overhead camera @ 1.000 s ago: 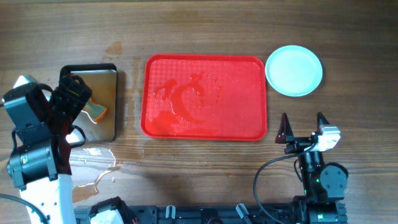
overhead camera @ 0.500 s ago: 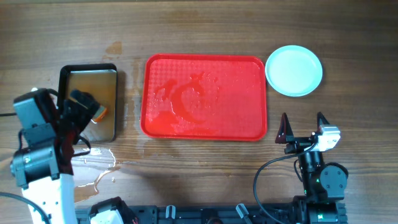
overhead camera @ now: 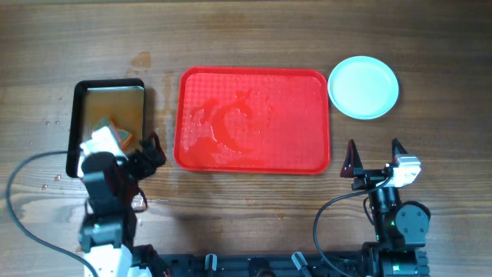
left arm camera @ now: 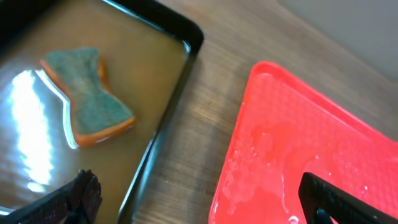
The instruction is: Clean dirty plates on tray and stack at the side
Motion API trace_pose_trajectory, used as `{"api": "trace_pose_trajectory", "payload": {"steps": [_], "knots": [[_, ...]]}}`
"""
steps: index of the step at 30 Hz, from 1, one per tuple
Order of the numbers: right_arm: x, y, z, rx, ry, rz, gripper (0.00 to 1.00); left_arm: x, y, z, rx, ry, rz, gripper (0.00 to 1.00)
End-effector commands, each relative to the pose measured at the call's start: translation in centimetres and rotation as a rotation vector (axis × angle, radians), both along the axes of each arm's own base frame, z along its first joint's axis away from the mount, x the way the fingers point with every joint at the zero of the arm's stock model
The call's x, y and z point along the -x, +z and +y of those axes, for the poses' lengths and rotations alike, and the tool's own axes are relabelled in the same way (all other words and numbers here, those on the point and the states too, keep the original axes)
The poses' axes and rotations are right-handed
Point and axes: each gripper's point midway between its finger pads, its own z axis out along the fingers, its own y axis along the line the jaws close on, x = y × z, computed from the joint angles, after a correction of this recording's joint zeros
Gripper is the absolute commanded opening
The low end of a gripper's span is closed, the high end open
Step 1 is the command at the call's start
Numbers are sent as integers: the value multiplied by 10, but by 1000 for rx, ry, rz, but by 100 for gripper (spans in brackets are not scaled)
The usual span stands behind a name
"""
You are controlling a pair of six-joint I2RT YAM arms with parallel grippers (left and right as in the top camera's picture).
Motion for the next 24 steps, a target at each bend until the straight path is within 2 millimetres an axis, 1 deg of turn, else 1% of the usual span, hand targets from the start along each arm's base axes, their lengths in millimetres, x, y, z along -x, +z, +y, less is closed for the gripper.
{"api": "trace_pose_trajectory", "payload": {"steps": [1,4,9,11,12,16,18,24], "knots": [[1,3,0,15,3,-14,100,9,-26,-15,5,-81,-61,100],[1,3,0,15,3,-14,100,10,-30,-20,-4,-100,-127,100],[1,3,0,15,3,-14,100,14,-31,-27,-12,-123,-164,100],[1,3,0,15,3,-14,100,17,-34,-26,-19,-118,-167,100],[1,3,0,15,3,-14,100,20,-41,-25,-26,-108,-155,100],[1,3,0,15,3,-14,100,25,-42,-22,-55,-82,-144,100],[1,3,0,15,3,-14,100,25,-35,-23,-73,-84,-173,100],[1,3,0,15,3,-14,100,23,-8,-43,-93,-167,-296,100]]}}
